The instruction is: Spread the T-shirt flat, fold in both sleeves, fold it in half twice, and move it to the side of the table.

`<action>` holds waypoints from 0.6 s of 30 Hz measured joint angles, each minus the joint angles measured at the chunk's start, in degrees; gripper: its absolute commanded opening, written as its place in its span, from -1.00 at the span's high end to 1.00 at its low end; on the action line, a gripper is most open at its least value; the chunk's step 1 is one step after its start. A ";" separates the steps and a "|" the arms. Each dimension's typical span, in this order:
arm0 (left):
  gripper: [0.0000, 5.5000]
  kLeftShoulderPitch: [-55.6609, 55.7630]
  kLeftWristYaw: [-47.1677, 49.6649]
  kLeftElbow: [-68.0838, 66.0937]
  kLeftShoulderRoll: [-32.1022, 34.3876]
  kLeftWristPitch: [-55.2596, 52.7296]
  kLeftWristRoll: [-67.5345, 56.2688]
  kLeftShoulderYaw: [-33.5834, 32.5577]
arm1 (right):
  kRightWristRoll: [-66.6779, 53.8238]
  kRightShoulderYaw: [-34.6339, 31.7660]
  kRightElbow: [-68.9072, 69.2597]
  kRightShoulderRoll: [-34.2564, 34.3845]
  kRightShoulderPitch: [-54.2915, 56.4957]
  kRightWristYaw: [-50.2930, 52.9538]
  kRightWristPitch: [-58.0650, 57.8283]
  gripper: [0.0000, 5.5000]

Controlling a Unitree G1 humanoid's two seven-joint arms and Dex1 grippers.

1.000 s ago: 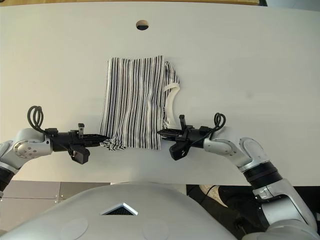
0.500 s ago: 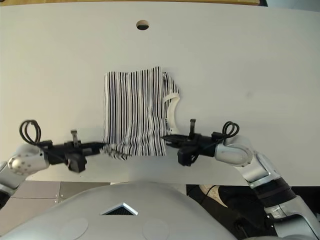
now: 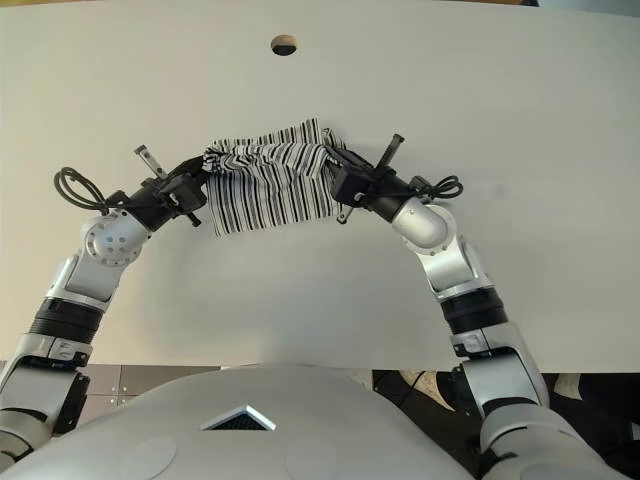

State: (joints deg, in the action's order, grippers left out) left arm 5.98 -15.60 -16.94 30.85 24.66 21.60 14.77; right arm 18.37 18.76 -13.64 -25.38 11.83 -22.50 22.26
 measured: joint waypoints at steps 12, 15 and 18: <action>0.33 8.50 8.72 -15.33 -7.05 1.07 2.42 0.39 | 4.99 -0.01 -21.99 6.69 11.58 12.27 2.27 0.36; 0.19 10.69 10.65 -18.65 -8.48 -0.85 1.17 -1.50 | 2.85 -2.50 -23.88 7.98 13.72 14.25 2.41 0.36; 0.00 11.46 12.40 -21.64 -9.15 -2.72 -0.98 -3.96 | 0.47 -4.01 -22.78 9.43 14.49 14.49 2.49 0.36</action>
State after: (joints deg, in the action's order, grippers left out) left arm 17.44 -3.20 -38.57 21.69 21.93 20.61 10.81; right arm 18.84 14.75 -36.43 -15.95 26.32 -8.00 24.75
